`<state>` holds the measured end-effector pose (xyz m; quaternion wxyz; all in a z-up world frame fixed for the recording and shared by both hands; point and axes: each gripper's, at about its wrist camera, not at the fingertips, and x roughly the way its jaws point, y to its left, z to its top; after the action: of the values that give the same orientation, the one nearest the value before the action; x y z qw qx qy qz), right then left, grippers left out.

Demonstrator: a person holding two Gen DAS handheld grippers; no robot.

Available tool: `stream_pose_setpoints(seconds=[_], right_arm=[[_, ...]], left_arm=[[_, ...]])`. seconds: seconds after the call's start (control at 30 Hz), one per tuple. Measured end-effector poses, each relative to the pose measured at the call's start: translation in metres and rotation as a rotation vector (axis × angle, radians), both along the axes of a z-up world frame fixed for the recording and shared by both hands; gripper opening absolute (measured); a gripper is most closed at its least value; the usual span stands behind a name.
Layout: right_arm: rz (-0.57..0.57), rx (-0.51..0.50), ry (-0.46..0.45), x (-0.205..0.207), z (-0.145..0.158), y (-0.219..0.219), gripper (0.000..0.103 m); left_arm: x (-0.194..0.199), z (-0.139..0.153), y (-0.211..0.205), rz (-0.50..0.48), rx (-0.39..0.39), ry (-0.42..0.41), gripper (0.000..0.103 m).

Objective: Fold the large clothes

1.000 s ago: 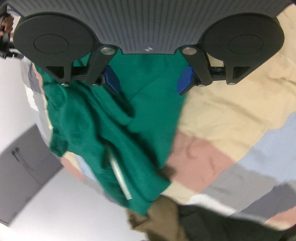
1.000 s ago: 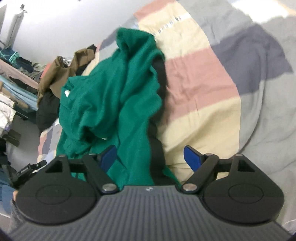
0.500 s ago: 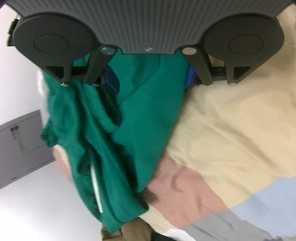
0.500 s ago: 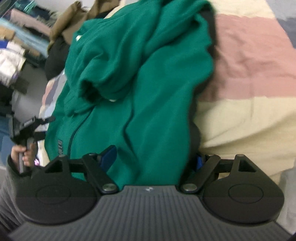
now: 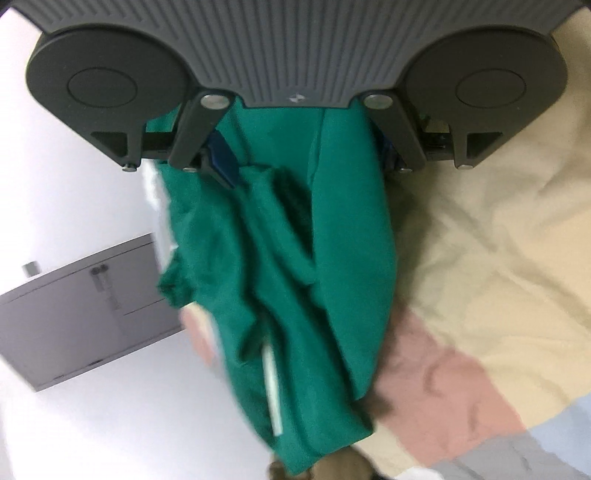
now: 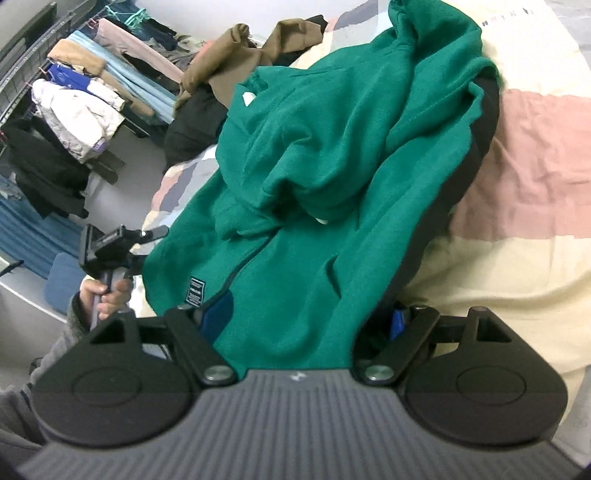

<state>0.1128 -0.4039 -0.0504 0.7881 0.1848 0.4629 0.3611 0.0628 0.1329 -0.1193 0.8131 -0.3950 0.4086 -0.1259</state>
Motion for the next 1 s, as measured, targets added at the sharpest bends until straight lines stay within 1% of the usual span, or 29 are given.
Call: stream_pose_setpoints(seconds=[0.1, 0.17, 0.2, 0.23, 0.3, 0.33, 0.37, 0.43, 0.47, 0.53, 0.57, 0.6, 0.63, 0.67, 0.73, 0.77, 0.8, 0.83, 0.87, 0.9, 0.93, 0.97, 1.0], right_arm=[[-0.038, -0.091, 0.056, 0.012, -0.012, 0.010, 0.083], [-0.065, -0.146, 0.124, 0.021, -0.025, 0.013, 0.082], [-0.079, -0.164, 0.149, 0.026, -0.031, 0.014, 0.080], [-0.088, -0.173, 0.156, 0.028, -0.035, 0.015, 0.083], [-0.089, -0.186, 0.152, 0.029, -0.038, 0.022, 0.083], [-0.082, -0.201, 0.139, 0.029, -0.038, 0.026, 0.083], [-0.073, -0.203, 0.118, 0.028, -0.036, 0.030, 0.083], [-0.051, -0.164, 0.075, 0.025, -0.028, 0.030, 0.083], [-0.042, -0.128, 0.053, 0.023, -0.023, 0.028, 0.083], [-0.022, -0.038, 0.004, 0.018, -0.012, 0.023, 0.083], [-0.017, -0.011, -0.017, 0.016, -0.007, 0.021, 0.083], [-0.019, -0.019, -0.021, 0.016, -0.006, 0.022, 0.083], [-0.026, -0.052, -0.006, 0.017, -0.007, 0.025, 0.082], [-0.035, -0.104, 0.027, 0.020, -0.012, 0.029, 0.079], [-0.044, -0.185, 0.079, 0.024, -0.025, 0.037, 0.074], [-0.051, -0.210, 0.105, 0.026, -0.032, 0.040, 0.072], [-0.064, -0.228, 0.119, 0.028, -0.036, 0.042, 0.067], [-0.073, -0.241, 0.123, 0.029, -0.038, 0.041, 0.065], [-0.075, -0.264, 0.120, 0.029, -0.040, 0.045, 0.059], [-0.071, -0.298, 0.106, 0.028, -0.038, 0.051, 0.045], [-0.063, -0.336, 0.083, 0.027, -0.036, 0.057, 0.028], [-0.057, -0.351, 0.060, 0.025, -0.032, 0.063, 0.022], [-0.061, -0.354, 0.039, 0.021, -0.025, 0.065, 0.017]], left_arm=[[0.006, -0.013, -0.001, 0.029, 0.054, 0.078, 0.074], [0.011, -0.023, 0.000, 0.052, 0.101, 0.133, 0.074], [0.015, -0.027, 0.000, 0.055, 0.109, 0.148, 0.074], [0.016, -0.029, -0.001, 0.056, 0.109, 0.154, 0.074], [0.018, -0.028, -0.004, 0.047, 0.114, 0.146, 0.074], [0.018, -0.027, -0.005, 0.037, 0.109, 0.134, 0.074], [0.017, -0.026, -0.005, 0.026, 0.088, 0.116, 0.074], [0.014, -0.023, -0.003, 0.004, 0.029, 0.072, 0.074], [0.012, -0.020, -0.003, -0.013, -0.003, 0.041, 0.074], [0.010, -0.016, -0.006, -0.042, -0.044, 0.004, 0.074], [0.011, -0.016, -0.009, -0.046, -0.036, 0.005, 0.074], [0.012, -0.017, -0.012, -0.046, -0.008, 0.021, 0.074], [0.014, -0.020, -0.013, -0.044, 0.017, 0.050, 0.074], [0.015, -0.025, -0.013, -0.042, 0.031, 0.076, 0.073], [0.018, -0.032, -0.013, -0.036, 0.045, 0.111, 0.072], [0.020, -0.034, -0.013, -0.035, 0.047, 0.118, 0.072], [0.021, -0.034, -0.015, -0.037, 0.054, 0.121, 0.072], [0.022, -0.034, -0.017, -0.038, 0.066, 0.121, 0.072], [0.023, -0.032, -0.020, -0.039, 0.077, 0.119, 0.072], [0.023, -0.031, -0.022, -0.042, 0.093, 0.117, 0.067], [0.023, -0.028, -0.023, -0.041, 0.115, 0.120, 0.057], [0.019, -0.027, -0.022, -0.036, 0.136, 0.130, 0.038], [0.017, -0.025, -0.020, -0.025, 0.141, 0.138, 0.024]])
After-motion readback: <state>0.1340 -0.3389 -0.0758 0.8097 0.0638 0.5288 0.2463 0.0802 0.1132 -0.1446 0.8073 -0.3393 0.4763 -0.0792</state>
